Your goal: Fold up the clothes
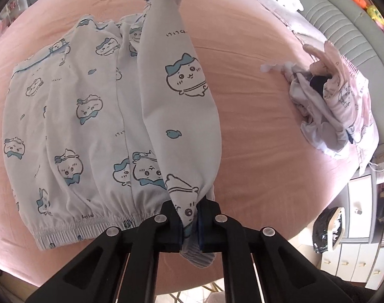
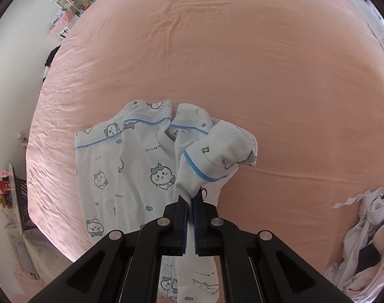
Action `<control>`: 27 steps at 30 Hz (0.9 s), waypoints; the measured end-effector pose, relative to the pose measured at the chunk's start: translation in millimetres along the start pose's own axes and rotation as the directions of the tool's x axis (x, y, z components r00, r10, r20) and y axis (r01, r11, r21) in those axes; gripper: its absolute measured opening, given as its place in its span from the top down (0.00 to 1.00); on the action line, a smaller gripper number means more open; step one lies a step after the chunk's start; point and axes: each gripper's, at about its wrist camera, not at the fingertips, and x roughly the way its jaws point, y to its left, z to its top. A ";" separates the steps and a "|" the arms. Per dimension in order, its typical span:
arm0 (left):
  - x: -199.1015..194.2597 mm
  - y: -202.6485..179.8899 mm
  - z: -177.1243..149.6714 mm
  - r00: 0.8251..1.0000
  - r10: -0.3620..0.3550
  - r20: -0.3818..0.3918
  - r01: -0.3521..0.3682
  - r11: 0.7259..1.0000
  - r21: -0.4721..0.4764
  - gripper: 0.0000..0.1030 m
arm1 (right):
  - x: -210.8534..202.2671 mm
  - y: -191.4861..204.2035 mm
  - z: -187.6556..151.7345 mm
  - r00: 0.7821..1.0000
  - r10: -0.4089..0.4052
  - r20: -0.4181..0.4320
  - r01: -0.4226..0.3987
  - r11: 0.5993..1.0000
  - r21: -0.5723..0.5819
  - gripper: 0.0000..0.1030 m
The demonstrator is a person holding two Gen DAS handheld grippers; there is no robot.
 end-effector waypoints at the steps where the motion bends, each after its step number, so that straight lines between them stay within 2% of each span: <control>1: -2.0 1.4 -0.1 1.000 -0.008 0.004 0.008 1.000 -0.010 0.94 | -0.2 4.0 -0.3 1.000 -0.008 -0.001 0.008 1.000 -0.003 0.99; 6: -17.3 16.9 -3.3 0.998 -0.054 0.036 0.056 0.997 -0.054 0.94 | -5.6 23.3 -3.7 0.999 -0.038 0.021 0.038 0.999 -0.013 0.99; 13: -47.4 48.4 -15.4 0.988 -0.126 0.092 0.135 0.986 -0.099 0.95 | -21.4 55.6 -3.5 0.996 -0.035 0.080 0.038 0.999 -0.037 1.00; 16: -50.4 58.7 -14.3 0.984 -0.138 0.111 0.152 0.980 -0.126 0.95 | -22.6 73.8 -0.1 0.995 -0.011 0.096 0.015 0.999 -0.039 1.00; 20: -44.6 73.8 -15.4 0.981 -0.147 0.124 0.168 0.969 -0.181 0.95 | -13.6 113.1 1.3 0.994 -0.007 0.113 0.022 0.991 -0.130 1.00; 27: -48.1 119.1 -31.5 0.987 -0.113 0.117 0.143 0.948 -0.284 0.95 | 17.5 172.1 0.9 0.996 0.025 0.087 -0.003 0.970 -0.245 1.00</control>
